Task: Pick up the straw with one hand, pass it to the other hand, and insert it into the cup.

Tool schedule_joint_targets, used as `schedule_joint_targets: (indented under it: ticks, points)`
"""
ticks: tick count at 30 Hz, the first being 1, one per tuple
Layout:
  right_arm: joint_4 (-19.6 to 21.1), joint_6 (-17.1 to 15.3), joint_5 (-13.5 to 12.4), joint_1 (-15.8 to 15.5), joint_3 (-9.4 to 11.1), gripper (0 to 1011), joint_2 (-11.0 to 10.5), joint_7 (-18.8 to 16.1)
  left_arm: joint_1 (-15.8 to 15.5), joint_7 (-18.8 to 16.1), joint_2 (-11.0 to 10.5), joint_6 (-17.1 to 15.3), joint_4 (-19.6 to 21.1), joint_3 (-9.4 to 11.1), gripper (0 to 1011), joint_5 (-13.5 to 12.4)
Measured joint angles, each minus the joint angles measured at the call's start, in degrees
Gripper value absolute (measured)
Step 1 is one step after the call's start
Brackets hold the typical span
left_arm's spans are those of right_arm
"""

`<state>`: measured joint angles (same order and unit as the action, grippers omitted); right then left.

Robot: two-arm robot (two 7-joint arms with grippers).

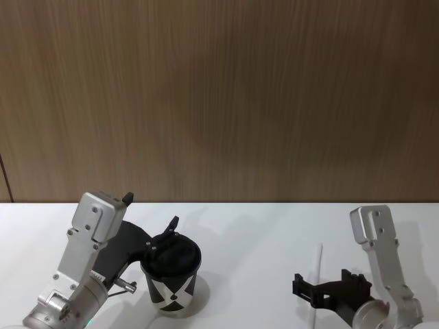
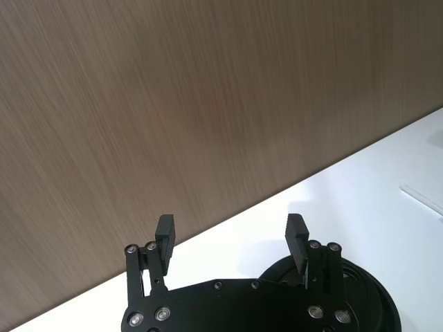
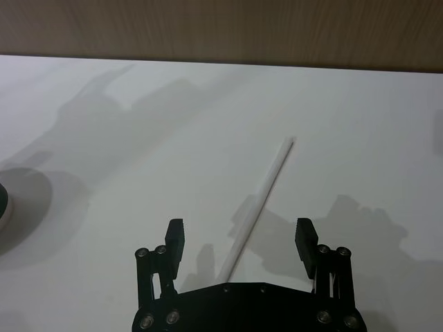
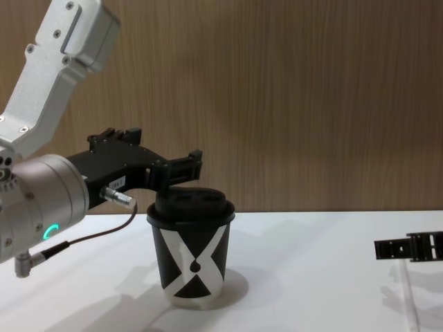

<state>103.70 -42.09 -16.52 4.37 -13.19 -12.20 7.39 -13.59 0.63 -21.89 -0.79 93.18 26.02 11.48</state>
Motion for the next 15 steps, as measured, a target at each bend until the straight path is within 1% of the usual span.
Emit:
schedule_joint_targets:
  ticks: [15]
  points:
    - [-0.2, -2.4, 0.0, -0.1, 0.7, 1001, 0.1, -0.6, 0.0, 0.0, 0.0, 0.0, 0.0, 0.0, 1003, 0.0]
